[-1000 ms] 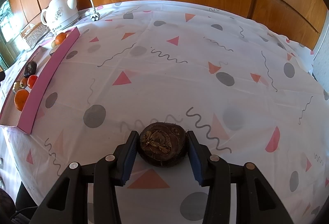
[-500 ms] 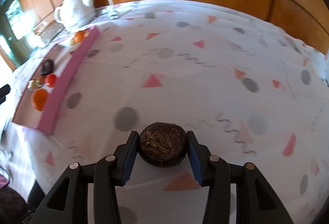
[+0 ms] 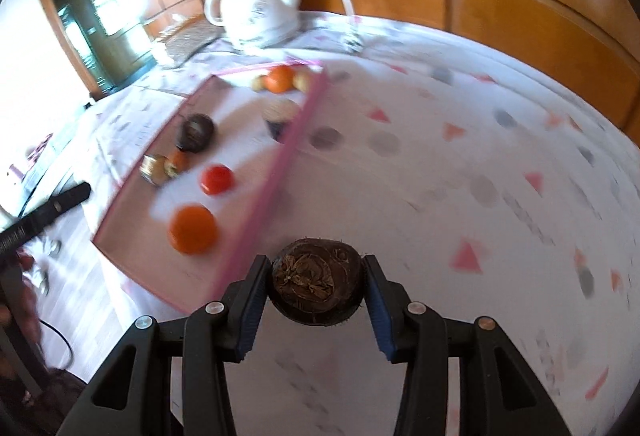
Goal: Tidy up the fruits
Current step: 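Carry the dark brown cake into the tray and open the right tool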
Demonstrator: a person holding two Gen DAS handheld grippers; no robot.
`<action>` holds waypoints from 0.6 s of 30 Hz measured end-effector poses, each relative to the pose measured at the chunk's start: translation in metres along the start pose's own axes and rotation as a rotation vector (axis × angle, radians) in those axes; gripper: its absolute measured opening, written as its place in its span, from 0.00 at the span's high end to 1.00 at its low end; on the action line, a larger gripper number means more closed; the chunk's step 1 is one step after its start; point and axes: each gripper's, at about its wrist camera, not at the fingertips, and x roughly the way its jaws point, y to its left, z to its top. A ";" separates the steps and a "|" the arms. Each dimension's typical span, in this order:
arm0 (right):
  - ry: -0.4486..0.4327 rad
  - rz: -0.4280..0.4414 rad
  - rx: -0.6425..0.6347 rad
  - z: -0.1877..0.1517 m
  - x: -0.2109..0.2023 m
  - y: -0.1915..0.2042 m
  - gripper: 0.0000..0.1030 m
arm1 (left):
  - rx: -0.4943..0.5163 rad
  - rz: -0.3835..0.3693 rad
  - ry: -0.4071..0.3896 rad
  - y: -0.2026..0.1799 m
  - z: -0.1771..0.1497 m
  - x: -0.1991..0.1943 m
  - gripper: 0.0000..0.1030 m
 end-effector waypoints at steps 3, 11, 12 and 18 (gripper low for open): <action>-0.012 0.034 -0.038 0.024 0.010 0.019 0.55 | 0.001 0.007 -0.005 0.002 0.000 -0.001 0.19; -0.013 0.064 -0.091 0.078 0.051 0.058 0.54 | 0.020 0.019 -0.037 0.004 0.002 -0.005 0.14; -0.005 0.063 -0.096 0.083 0.059 0.061 0.54 | 0.022 0.019 -0.037 0.004 0.002 -0.005 0.13; 0.018 0.033 -0.092 0.091 0.080 0.063 0.50 | 0.023 0.023 -0.029 0.006 0.002 0.000 0.12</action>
